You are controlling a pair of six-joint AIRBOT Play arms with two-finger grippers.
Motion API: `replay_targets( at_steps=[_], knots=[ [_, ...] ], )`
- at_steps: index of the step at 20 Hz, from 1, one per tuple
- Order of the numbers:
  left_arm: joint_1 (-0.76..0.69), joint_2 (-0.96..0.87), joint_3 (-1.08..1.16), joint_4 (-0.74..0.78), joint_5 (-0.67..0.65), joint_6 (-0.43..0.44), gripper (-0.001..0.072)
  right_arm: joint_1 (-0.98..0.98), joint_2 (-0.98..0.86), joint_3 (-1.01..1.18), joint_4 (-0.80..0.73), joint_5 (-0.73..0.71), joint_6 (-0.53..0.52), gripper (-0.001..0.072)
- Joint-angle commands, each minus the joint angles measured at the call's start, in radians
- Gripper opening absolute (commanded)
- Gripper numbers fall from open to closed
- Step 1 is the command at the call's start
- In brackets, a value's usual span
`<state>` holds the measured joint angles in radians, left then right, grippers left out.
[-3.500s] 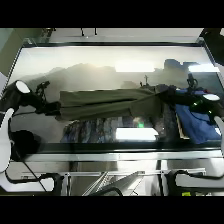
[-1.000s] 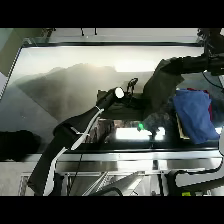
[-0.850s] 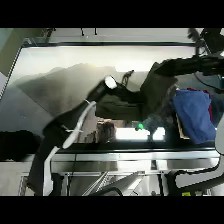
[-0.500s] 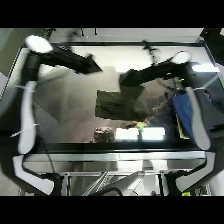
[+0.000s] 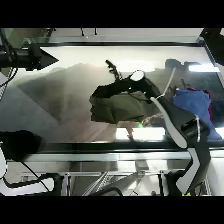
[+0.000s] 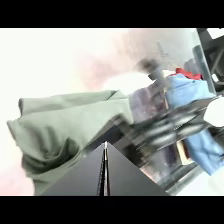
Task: Fold the shirts.
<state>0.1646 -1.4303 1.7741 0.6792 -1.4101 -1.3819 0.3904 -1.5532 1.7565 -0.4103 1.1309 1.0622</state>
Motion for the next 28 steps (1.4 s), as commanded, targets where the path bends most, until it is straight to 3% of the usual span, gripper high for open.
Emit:
replay_targets(
  at_steps=[1,4,6,7,8,9,12,18,21,22,23,26,28],
  knots=[
    [0.022,0.023,-0.058,0.0,-0.007,0.041,0.0017,-0.159,0.074,0.003,-0.028,0.138,0.074,0.0363],
    [0.021,0.023,-0.085,0.0,-0.009,0.058,0.0017,-0.337,0.127,-0.015,-0.23,0.283,0.209,0.0363],
    [0.021,0.023,-0.101,0.0,-0.015,0.077,0.0017,-0.416,0.16,-0.093,-0.356,0.327,0.245,0.0366],
    [0.021,0.023,-0.11,0.0,-0.019,0.082,0.0017,-0.443,0.173,-0.148,-0.396,0.318,0.254,0.0414],
    [0.021,0.023,-0.116,0.0,-0.023,0.084,0.0017,-0.463,0.18,-0.208,-0.415,0.296,0.256,0.0603],
    [0.021,0.023,-0.125,0.0,-0.022,0.084,0.0017,-0.475,0.179,-0.275,-0.417,0.264,0.256,0.0693],
    [0.021,0.023,-0.128,-0.001,-0.023,0.084,0.0017,-0.474,0.151,-0.414,-0.417,0.162,0.235,0.0693],
    [0.021,0.023,-0.128,-0.001,-0.031,0.084,0.0017,-0.462,0.054,-0.425,-0.408,0.135,0.202,0.0693],
    [0.021,0.023,-0.128,-0.001,-0.03,0.084,0.0017,-0.407,0.05,-0.425,-0.312,0.133,0.163,0.069],
    [0.021,0.023,-0.128,-0.002,-0.03,0.084,0.0017,-0.385,0.05,-0.425,-0.286,0.116,0.156,0.0667],
    [0.021,0.023,-0.128,-0.002,-0.031,0.083,0.0017,-0.365,0.05,-0.425,-0.282,0.094,0.153,0.0537],
    [0.021,0.023,-0.128,-0.001,-0.039,0.083,0.0017,-0.339,0.058,-0.425,-0.227,0.08,0.129,0.0021],
    [0.021,0.023,-0.128,-0.001,-0.061,0.083,0.0017,-0.347,0.103,-0.417,-0.185,0.096,0.118,0.0018]
  ],
)
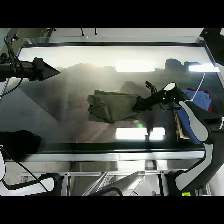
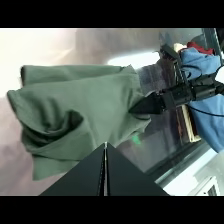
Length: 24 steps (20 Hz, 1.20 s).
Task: Fold the shirts.
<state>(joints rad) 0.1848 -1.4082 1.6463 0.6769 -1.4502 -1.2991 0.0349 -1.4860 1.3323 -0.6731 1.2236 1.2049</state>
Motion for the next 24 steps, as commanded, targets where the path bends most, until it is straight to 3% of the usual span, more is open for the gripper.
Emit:
replay_targets(
  at_steps=[1,5,9,12,15,19,20,24],
  knots=[
    [0.001,0.0,0.0,0.002,-0.033,0.0,0.0017,0.002,0.072,0.019,0.088,0.007,-0.024,0.0019],
    [0.0,0.0,0.0,0.001,-0.055,-0.002,0.0017,-0.064,0.233,0.154,0.156,-0.013,-0.024,0.0018],
    [0.0,0.0,0.0,0.002,-0.055,-0.003,0.0017,-0.192,0.269,0.328,0.278,-0.158,-0.023,0.0018],
    [0.001,0.0,0.0,0.002,-0.055,-0.003,0.0017,-0.296,0.264,0.4,0.277,-0.365,0.105,0.0018],
    [0.001,0.0,0.0,0.002,-0.056,-0.003,0.0017,-0.431,0.276,0.414,0.274,-0.409,0.22,0.0018],
    [0.001,-0.001,0.0,0.002,-0.074,-0.002,0.0017,-0.603,0.317,0.414,0.219,-0.214,0.24,0.0017],
    [0.0,-0.001,0.0,0.002,-0.082,-0.002,0.0017,-0.638,0.337,0.414,0.154,-0.151,0.243,0.0017],
    [0.0,-0.001,0.0,0.002,-0.133,-0.003,0.0017,-0.707,0.452,0.375,-0.295,0.204,0.415,0.0018]
  ],
)
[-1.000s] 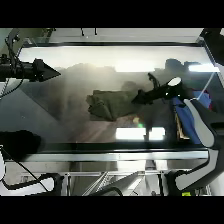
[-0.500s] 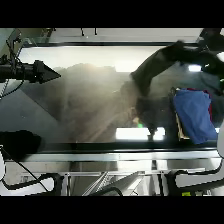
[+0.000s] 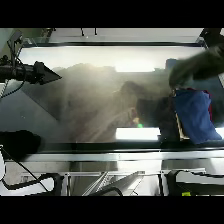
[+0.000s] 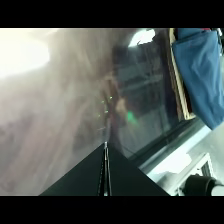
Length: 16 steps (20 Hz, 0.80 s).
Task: Fold the shirts.
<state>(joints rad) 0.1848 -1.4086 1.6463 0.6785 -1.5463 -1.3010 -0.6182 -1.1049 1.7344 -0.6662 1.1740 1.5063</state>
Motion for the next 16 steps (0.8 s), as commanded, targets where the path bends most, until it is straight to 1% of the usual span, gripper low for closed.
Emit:
replay_targets(
  at_steps=[1,2,5,8,12,16],
  knots=[
    [-0.003,-0.001,-0.001,0.0,-0.046,-0.001,0.0017,-0.054,0.117,-0.079,-0.39,0.283,0.135,0.0018],
    [-0.01,-0.001,-0.001,0.001,-0.05,0.0,0.0017,-0.054,0.177,-0.154,-0.46,0.277,0.153,0.0018],
    [-0.036,-0.001,-0.001,0.001,-0.047,-0.001,0.0017,-0.054,0.328,-0.398,-0.557,0.237,0.167,0.0019],
    [-0.083,-0.001,0.0,0.001,-0.049,-0.001,0.0017,-0.055,0.41,-0.597,-0.661,0.202,0.171,0.0019],
    [-0.143,-0.002,0.0,0.002,-0.048,0.0,0.0017,-0.055,0.425,-0.711,-0.754,0.207,0.17,0.0019],
    [-0.195,-0.002,-0.001,0.002,-0.049,0.0,0.0017,-0.055,0.409,-0.73,-0.806,0.224,0.17,0.0026]
  ],
)
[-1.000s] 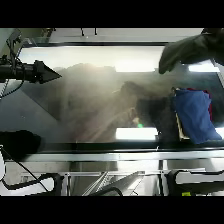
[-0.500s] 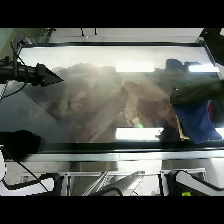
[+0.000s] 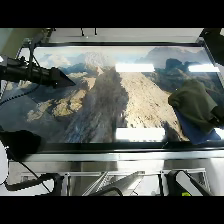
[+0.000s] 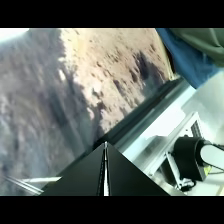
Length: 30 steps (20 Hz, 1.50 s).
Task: Fold the shirts.
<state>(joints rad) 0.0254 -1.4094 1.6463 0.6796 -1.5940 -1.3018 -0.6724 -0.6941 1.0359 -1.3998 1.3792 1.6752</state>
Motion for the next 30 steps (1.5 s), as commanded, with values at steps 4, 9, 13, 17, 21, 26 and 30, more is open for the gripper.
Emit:
replay_targets(
  at_steps=[4,9,13,17,21,26,30],
  knots=[
    [-0.065,-0.001,-0.001,0.002,0.0,0.001,0.0017,0.0,-0.011,-0.032,-0.085,0.023,0.0,0.0221],
    [-0.064,0.0,0.0,0.001,0.0,0.0,0.0017,0.0,-0.014,-0.021,-0.081,0.044,-0.005,0.0215],
    [-0.064,0.0,0.0,0.0,0.024,0.0,0.0017,0.0,-0.012,0.071,-0.081,0.159,-0.071,0.0703],
    [-0.064,0.0,0.03,-0.001,0.06,-0.004,0.0017,0.001,0.003,0.241,0.063,0.182,-0.071,0.0703],
    [-0.064,0.001,0.146,0.0,0.047,-0.027,0.0017,0.001,0.0,0.344,0.481,0.078,-0.153,0.0695],
    [-0.064,0.175,-0.056,0.01,0.102,-0.005,0.0016,0.064,-0.02,0.322,0.682,0.117,-0.266,0.0019],
    [-0.064,0.421,-0.452,0.01,0.186,0.033,0.0017,0.247,0.002,0.153,0.613,0.0,-0.298,0.0018]
  ],
)
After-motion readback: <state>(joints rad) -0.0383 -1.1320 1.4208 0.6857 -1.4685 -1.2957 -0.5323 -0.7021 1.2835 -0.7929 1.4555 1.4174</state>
